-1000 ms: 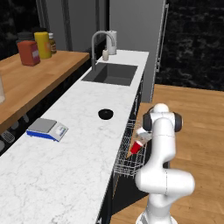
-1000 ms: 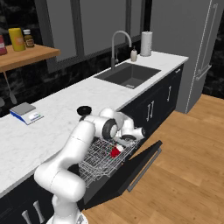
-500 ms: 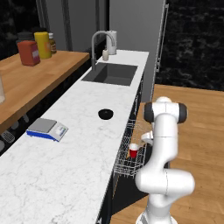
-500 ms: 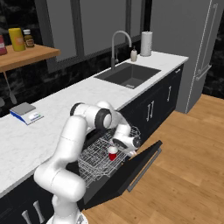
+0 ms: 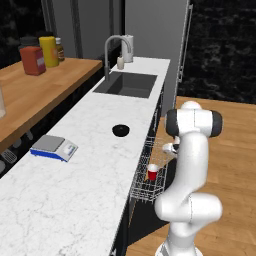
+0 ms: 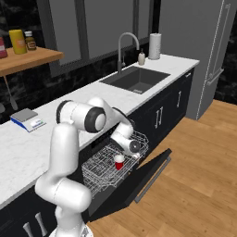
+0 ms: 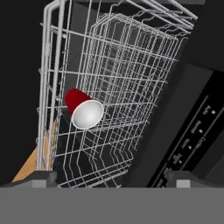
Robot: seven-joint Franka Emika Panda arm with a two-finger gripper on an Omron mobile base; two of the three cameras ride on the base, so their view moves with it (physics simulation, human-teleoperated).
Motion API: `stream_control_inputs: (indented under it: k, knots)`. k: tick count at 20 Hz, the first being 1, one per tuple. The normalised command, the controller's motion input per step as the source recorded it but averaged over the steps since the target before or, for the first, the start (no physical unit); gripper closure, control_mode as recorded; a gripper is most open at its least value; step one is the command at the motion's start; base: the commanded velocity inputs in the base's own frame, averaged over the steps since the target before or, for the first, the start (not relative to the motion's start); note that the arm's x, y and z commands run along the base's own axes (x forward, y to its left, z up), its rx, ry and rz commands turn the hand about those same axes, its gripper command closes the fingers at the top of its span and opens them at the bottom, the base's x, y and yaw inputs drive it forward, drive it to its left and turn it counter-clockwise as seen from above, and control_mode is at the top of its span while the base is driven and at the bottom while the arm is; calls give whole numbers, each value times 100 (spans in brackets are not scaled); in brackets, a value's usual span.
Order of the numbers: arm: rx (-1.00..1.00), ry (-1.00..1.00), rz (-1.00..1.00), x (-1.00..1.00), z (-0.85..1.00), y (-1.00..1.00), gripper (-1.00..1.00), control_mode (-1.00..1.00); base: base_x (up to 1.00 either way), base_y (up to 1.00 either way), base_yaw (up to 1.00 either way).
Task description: Pick up the cup and bowl from the counter, place them in the dishwasher, and close the dishwasher door.
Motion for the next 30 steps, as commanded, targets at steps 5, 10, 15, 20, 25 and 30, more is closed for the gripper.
stream_control_inputs:
  k: [5, 10, 15, 20, 25, 30]
  knots:
    - [0, 3, -1, 0, 100, -21, -100, -100, 0, 0, 0]
    - [0, 17, 0, 0, 100, -42, -100, -100, 0, 0, 0]
    - [-7, 25, 10, -16, 100, -13, -100, -100, 0, 0, 0]
    - [-24, 19, 31, -33, 100, 29, -100, -100, 0, 0, 0]
    - [-27, 4, 41, -16, 100, 49, -100, -100, 0, 0, 0]
    - [-21, 0, 39, 0, 100, 37, -100, -100, 0, 0, 0]
